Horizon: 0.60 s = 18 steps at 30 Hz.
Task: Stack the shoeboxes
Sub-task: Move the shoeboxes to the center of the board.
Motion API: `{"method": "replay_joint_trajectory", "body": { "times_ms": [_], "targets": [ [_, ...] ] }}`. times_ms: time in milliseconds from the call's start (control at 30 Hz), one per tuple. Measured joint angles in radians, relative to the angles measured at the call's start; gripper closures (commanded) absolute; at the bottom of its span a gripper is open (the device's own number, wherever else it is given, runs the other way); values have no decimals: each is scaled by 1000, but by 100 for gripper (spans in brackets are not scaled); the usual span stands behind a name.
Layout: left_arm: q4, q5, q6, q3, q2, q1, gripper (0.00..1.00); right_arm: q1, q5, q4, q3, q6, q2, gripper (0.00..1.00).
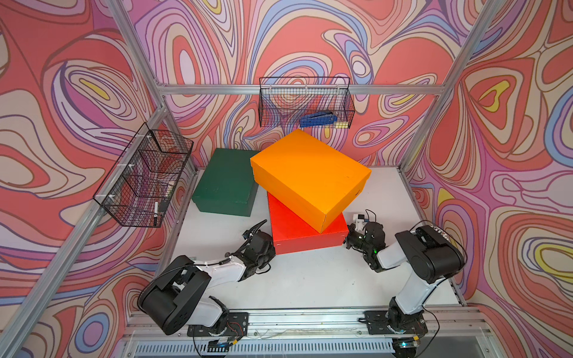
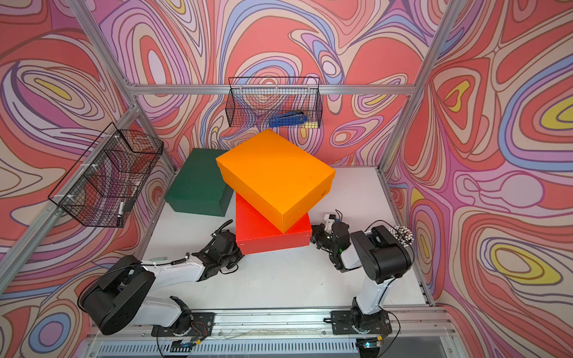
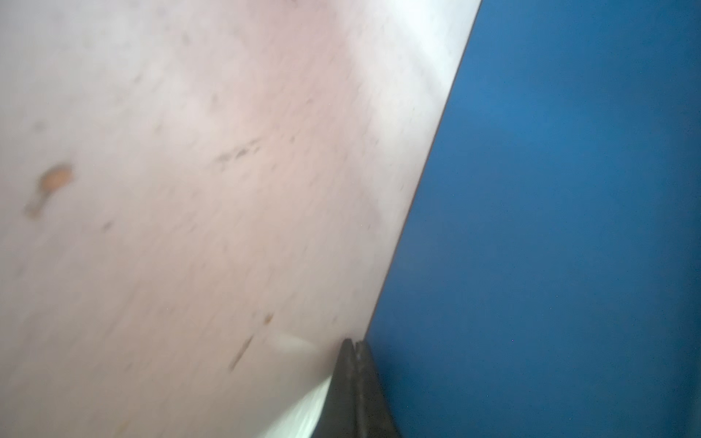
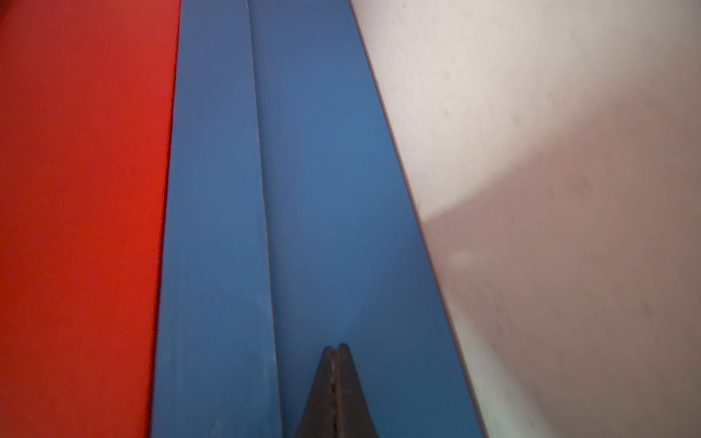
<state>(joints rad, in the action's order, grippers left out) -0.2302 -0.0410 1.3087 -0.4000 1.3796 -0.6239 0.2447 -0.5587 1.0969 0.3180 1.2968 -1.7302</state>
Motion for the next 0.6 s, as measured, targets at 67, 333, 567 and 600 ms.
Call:
{"method": "replay_joint_trajectory", "body": {
  "times_ms": [67, 333, 567, 600],
  "targets": [
    [28, -3, 1, 18, -37, -14, 100, 8, 2, -26, -43, -3, 62, 100],
    [112, -13, 11, 99, -242, -60, 100, 35, 21, -435, -105, -130, 458, 100],
    [337, -100, -18, 73, -527, -62, 100, -69, 79, -899, 10, -299, 735, 100],
    [393, -120, -32, 50, -571, -57, 100, -95, 86, -944, 28, -317, 742, 100]
  ]
}}
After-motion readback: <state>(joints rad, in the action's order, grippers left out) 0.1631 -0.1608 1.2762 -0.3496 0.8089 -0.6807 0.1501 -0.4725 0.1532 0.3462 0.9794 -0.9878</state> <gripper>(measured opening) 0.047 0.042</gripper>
